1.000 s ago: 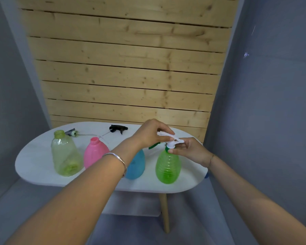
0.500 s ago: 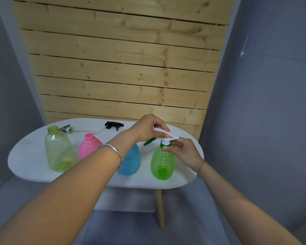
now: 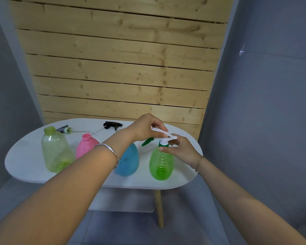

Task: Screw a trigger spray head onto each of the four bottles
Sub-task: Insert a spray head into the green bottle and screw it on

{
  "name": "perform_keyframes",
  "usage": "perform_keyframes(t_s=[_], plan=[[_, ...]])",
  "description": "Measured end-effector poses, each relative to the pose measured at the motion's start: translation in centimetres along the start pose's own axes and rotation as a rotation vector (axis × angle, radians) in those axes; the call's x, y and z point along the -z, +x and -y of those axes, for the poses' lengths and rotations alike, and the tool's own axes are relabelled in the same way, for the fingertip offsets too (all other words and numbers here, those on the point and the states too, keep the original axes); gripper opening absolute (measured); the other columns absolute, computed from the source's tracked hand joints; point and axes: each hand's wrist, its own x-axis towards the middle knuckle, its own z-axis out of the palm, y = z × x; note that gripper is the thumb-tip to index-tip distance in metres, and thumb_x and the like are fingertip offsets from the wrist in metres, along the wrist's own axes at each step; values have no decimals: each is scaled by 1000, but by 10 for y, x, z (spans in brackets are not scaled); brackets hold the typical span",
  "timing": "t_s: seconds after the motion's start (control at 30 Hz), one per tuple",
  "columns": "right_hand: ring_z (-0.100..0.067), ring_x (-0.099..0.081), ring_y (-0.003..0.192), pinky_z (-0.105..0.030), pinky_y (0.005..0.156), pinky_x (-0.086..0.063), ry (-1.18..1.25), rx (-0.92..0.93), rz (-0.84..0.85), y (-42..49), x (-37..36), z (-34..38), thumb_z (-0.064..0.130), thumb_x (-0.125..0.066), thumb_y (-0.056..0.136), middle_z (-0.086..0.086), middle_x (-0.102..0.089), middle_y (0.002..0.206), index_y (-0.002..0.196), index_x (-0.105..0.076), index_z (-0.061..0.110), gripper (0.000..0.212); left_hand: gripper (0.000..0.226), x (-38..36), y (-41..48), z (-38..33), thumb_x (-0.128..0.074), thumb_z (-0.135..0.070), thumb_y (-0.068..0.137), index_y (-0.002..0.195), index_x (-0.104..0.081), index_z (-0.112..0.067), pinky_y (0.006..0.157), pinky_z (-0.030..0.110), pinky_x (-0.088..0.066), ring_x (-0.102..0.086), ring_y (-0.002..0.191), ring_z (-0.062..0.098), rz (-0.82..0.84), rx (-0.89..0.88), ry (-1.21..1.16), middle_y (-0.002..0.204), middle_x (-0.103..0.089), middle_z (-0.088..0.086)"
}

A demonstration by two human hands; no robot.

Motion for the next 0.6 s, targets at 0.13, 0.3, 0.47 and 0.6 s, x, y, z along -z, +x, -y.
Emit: perform_keyframes(t_s=[0.13,0.3,0.47,0.6], plan=[[-12,-64,108,-22,94,-50,104,-97,167,2,7,1,6,-70,80,-5,-69,116,117,-63,8,37,18,-1,-1,1,-78,-20,75,93,-75,-16,54,1,-36,-54,60,-13,-8,-3,-9,72,-64,-17],[-18,-65,96,-30,90,-51,-19,13,-98,0,-8,0,11,-81,69,-14,-71,106,105,-65,3,40,16,-1,-4,3,-78,-20,75,91,-76,-17,56,2,-36,-54,62,-13,-37,-15,-21,73,-65,-17],[-6,-65,98,-18,87,-51,115,-74,175,2,10,5,2,-70,80,-2,-69,108,111,-65,10,33,17,0,-3,1,-78,-20,75,91,-76,-15,53,1,-36,-54,61,-13,-18,-9,-13,71,-64,-18],[-10,-63,82,-24,82,-49,37,0,-62,1,-2,3,5,-80,69,-5,-70,91,95,-69,3,28,18,0,-3,1,-77,-18,75,93,-75,-14,54,0,-36,-54,62,-14,-14,-8,-15,73,-64,-17]])
